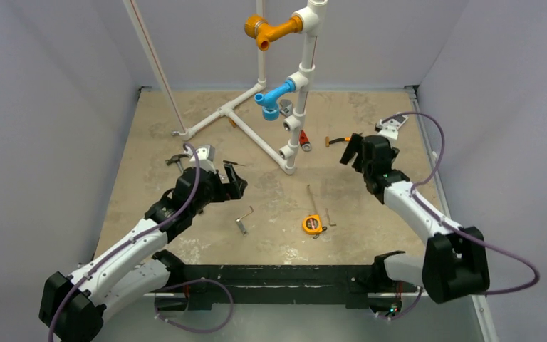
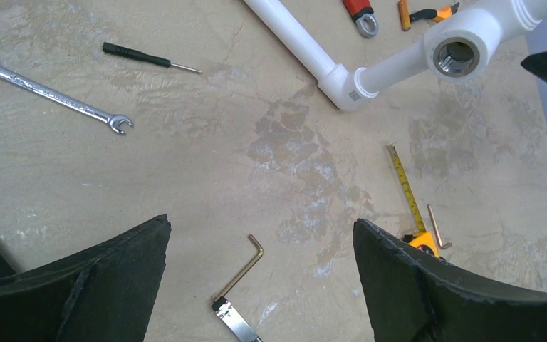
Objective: Load the batteries into the remote control
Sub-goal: Pick up the remote control from the center of the board.
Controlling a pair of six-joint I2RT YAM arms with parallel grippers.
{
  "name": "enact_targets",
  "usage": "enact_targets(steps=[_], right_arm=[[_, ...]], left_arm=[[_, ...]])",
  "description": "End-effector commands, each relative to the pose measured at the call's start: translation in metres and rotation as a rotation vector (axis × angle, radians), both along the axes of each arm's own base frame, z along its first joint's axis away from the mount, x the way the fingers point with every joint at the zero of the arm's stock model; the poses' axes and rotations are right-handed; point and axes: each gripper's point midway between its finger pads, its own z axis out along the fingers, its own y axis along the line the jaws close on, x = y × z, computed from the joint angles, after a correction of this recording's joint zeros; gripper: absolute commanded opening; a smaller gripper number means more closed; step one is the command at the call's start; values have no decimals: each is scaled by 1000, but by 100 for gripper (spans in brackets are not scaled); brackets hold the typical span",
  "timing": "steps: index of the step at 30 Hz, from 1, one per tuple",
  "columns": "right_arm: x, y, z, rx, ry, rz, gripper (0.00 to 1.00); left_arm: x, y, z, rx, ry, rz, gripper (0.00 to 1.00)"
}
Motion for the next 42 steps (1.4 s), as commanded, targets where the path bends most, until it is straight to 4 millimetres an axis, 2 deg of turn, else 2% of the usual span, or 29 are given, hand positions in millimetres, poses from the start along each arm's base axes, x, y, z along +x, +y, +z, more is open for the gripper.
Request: enact_targets(steps=[1, 6, 7, 8, 10, 14, 15, 20, 29, 31, 34, 38, 41, 42], right_arm=[[44, -44, 8, 72, 3, -171, 99], [105, -85, 6, 4, 40, -282, 99], [119, -91, 13, -2, 39, -300, 99], [131, -93, 11, 0, 48, -305, 99], [148, -117, 8, 15, 49, -365, 99], [178, -144, -1, 42, 61, -412, 99], [185, -150, -11, 38, 87, -420, 99], [209, -166, -35, 48, 153, -426, 99], [224, -166, -81, 59, 237, -393, 96], [221, -166, -93, 56, 275, -392, 94], [213, -168, -101, 39, 307, -406, 89], [202, -168, -105, 20, 322, -400, 73], [195, -167, -102, 13, 323, -394, 52], [192, -166, -99, 15, 319, -388, 41]], left_arm=[[7, -5, 35, -26, -77, -20, 96], [0, -1, 37, -28, -87, -23, 96], [-1, 0, 38, -30, -89, -24, 96], [-2, 1, 39, -32, -90, -23, 96], [-5, 3, 41, -33, -94, -20, 96], [-8, 9, 44, -26, -104, -4, 96], [-8, 11, 44, -26, -106, 1, 96], [-9, 11, 42, -30, -103, 2, 96], [-11, 11, 38, -30, -88, 3, 96], [-11, 13, 37, -24, -84, 10, 96], [-11, 14, 35, -20, -82, 14, 96], [-10, 13, 34, -18, -77, 14, 96], [-9, 12, 34, -18, -75, 14, 96], [-9, 13, 34, -20, -77, 18, 96]])
